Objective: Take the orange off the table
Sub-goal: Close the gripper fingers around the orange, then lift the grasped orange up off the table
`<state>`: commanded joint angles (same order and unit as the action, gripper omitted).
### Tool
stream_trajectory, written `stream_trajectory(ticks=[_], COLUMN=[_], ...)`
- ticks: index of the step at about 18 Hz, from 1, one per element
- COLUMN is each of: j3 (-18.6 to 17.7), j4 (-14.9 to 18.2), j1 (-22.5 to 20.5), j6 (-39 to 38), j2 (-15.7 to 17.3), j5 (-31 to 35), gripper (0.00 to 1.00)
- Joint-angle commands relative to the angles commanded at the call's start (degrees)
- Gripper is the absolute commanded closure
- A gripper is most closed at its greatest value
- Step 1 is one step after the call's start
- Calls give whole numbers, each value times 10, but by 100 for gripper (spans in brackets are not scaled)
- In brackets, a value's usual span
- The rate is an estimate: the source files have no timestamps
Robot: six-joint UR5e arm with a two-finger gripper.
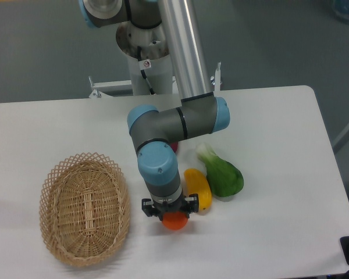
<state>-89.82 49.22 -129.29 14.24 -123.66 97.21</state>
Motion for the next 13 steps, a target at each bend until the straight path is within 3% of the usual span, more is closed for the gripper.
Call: stream_trajectory(ticks=[6, 13], j3=[19, 33], j4=[1, 6], j1=[1, 4], j6=[15, 107], j2=[20, 83], j5=[-1, -9], gripper=[28, 29])
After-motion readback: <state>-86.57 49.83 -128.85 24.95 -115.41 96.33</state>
